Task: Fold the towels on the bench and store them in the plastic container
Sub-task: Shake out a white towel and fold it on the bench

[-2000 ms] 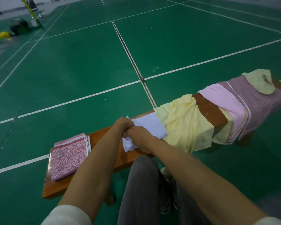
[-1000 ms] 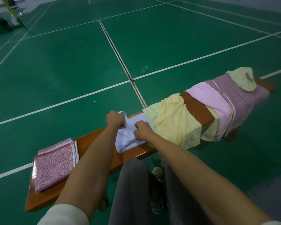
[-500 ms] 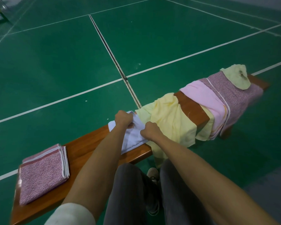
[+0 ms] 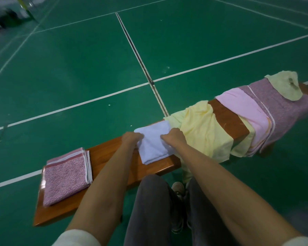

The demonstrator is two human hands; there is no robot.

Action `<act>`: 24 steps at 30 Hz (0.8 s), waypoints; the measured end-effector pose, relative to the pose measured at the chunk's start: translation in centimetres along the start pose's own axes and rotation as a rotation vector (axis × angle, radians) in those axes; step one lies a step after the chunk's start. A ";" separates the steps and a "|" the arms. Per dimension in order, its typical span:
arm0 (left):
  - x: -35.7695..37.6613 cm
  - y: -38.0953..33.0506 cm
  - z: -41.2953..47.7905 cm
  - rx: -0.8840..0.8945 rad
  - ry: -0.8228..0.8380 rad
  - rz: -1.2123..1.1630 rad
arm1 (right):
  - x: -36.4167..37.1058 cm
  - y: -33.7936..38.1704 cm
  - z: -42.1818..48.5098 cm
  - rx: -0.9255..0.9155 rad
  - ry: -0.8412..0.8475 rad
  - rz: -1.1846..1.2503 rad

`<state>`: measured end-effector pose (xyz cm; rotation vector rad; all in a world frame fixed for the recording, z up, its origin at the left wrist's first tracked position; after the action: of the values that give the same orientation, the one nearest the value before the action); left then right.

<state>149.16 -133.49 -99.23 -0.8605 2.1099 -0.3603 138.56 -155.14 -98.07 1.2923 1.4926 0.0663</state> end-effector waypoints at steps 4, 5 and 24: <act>2.1 1.8 -1.4 -0.116 0.265 -0.212 | 1.1 1.3 -0.2 0.001 0.090 -0.006; 2.5 1.7 -1.5 -0.107 0.313 -0.202 | 1.6 1.5 -0.4 0.022 0.150 -0.006; -8.5 5.5 -4.9 0.137 0.265 -0.469 | 6.8 8.6 -10.4 0.118 0.446 0.713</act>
<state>146.55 -123.82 -94.02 -1.2805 2.0705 -0.8944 138.05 -140.91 -93.05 1.9441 1.3286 0.7811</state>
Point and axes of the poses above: each hand's wrist, its own z-axis towards the middle knuckle, its own x-axis out of the palm, y = z × x, the point moved 10 cm from there along z, towards the middle knuckle, and after that the axes turned 3 degrees about z, right-handed, at the moved point
